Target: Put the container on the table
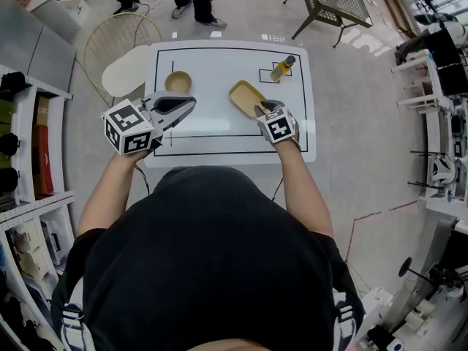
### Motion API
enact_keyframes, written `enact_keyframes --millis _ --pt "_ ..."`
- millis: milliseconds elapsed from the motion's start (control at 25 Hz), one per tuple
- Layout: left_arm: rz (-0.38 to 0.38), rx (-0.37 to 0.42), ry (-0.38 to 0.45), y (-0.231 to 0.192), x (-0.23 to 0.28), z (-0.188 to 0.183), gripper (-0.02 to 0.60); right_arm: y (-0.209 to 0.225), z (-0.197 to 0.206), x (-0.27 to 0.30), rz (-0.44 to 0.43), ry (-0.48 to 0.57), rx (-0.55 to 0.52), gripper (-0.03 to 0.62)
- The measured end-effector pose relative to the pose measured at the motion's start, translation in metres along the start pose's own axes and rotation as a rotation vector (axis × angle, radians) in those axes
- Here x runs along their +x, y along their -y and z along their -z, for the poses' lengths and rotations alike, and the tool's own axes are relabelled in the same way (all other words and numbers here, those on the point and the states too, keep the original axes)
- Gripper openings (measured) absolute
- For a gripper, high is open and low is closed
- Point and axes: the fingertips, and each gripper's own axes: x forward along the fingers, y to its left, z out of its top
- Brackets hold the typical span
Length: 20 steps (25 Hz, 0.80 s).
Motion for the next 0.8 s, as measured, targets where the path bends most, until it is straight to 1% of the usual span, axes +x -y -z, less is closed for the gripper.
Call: enact_keyframes --millis 320,520,800 --pt "0.007 0.016 0.011 0.02 -0.002 -0.003 0.006 -0.002 -0.009 -0.038 0.035 0.051 -0.011 0.087" --pt "0.013 0.027 0.017 0.032 -0.004 -0.003 0.006 -0.006 -0.015 -0.06 0.042 0.089 -0.005 0.087" --pt "0.024 0.04 0.005 0.048 -0.004 0.004 0.006 -0.01 -0.023 -0.098 0.061 0.162 0.01 0.081"
